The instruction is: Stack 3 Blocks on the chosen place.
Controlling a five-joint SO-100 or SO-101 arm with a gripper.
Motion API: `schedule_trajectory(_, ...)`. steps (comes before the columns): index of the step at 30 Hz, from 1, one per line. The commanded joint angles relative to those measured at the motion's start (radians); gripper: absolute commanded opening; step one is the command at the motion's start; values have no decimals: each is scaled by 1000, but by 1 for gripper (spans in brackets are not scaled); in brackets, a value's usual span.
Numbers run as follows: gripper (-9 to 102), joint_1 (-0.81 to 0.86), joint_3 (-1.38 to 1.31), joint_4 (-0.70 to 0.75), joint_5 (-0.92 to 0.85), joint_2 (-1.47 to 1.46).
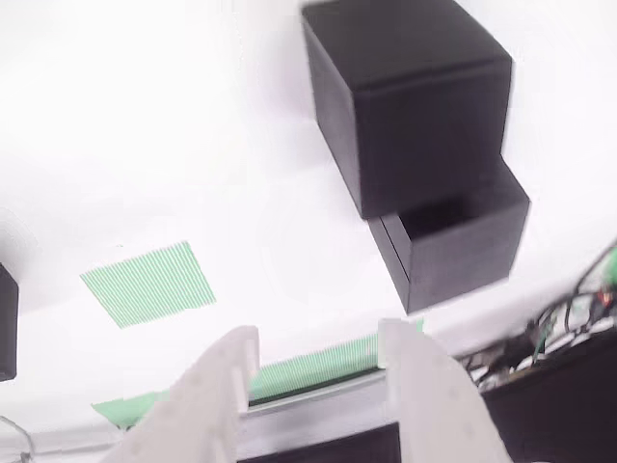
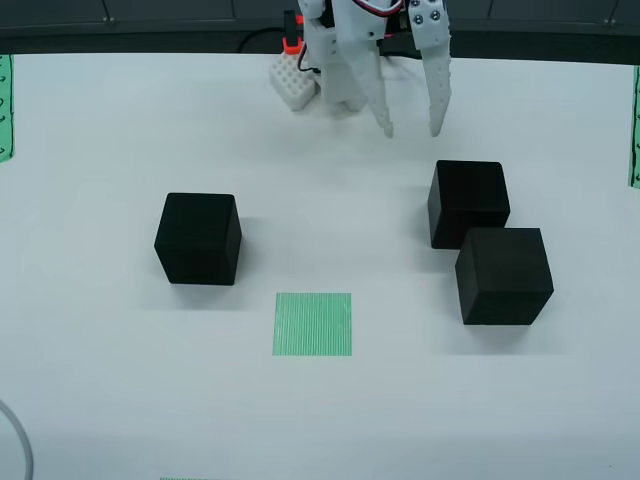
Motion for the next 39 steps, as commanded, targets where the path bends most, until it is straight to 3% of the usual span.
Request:
schedule_trajectory(1,19,-20,-17,40,-91,-55)
schedule_trajectory(4,26,-37,-18,48,-138,-120)
schedule_trajectory(11,33,-135,-44,48,-143,-239)
schedule_trajectory(18,38,-132,-83,14,-133,-285)
schedule_trajectory(30,38,-109,-147,-141,-103,-523)
schedule_trajectory(39,38,-204,-153,-186,-25,-580)
